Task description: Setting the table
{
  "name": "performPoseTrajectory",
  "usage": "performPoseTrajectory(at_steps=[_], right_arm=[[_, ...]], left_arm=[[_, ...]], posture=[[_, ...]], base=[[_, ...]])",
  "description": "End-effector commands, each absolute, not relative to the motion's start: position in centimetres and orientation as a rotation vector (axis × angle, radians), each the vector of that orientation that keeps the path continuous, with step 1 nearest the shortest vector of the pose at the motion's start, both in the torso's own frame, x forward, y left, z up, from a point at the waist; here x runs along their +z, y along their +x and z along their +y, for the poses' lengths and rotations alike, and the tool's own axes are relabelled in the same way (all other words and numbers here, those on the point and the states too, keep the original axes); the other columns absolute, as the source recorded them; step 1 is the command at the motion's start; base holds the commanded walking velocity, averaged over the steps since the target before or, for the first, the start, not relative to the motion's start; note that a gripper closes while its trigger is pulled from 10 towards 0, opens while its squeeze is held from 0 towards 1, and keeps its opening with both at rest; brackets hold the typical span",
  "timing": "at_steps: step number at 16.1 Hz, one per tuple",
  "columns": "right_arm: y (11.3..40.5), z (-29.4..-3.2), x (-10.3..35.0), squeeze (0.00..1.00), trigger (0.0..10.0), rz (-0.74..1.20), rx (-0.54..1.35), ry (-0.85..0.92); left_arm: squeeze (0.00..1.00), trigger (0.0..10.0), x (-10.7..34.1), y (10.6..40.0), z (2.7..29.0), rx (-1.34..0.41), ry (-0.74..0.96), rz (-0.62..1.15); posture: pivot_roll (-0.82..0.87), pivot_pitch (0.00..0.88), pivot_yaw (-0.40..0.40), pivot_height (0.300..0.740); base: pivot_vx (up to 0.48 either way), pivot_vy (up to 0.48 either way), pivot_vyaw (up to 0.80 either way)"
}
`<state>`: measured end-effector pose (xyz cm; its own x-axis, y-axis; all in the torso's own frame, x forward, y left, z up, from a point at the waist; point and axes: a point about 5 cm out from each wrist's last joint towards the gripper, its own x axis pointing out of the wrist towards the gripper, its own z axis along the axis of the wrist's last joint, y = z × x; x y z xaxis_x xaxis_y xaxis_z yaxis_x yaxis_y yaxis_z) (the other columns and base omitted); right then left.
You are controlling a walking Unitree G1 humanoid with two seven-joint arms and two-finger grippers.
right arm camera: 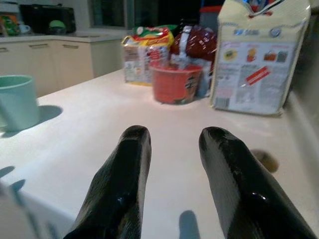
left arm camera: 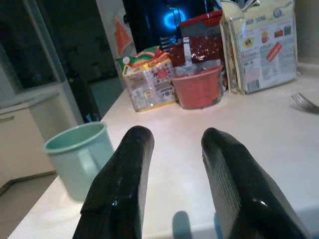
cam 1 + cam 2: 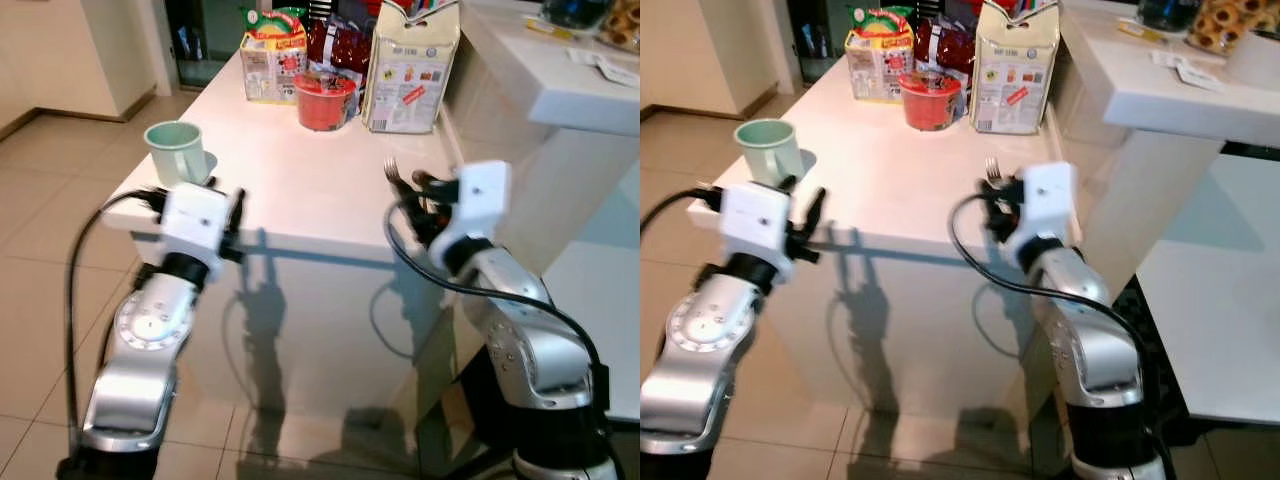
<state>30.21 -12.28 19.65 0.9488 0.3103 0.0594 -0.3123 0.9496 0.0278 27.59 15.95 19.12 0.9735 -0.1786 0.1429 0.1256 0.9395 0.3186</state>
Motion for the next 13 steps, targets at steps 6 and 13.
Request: performPoseTrajectory(at_steps=[6, 13], right_arm=[[30.3, -13.8, 19.6, 0.00, 10.0, -0.008, 0.274, 0.001], [32.3, -15.4, 19.2, 1.00, 10.0, 0.134, 0.296, -0.022]], left_arm=[[0.00, 10.0, 19.3, 27.5, 14.6, -0.226, 0.293, -0.178], [0.00, 10.0, 18.3, 26.5, 12.6, -0.440, 0.285, -0.141]], posture=[[0.06, 0.000, -0.042, 0.740], [0.02, 0.000, 0.001, 0.740]], base=[[0.364, 0.000, 0.00], [0.098, 0.000, 0.00]])
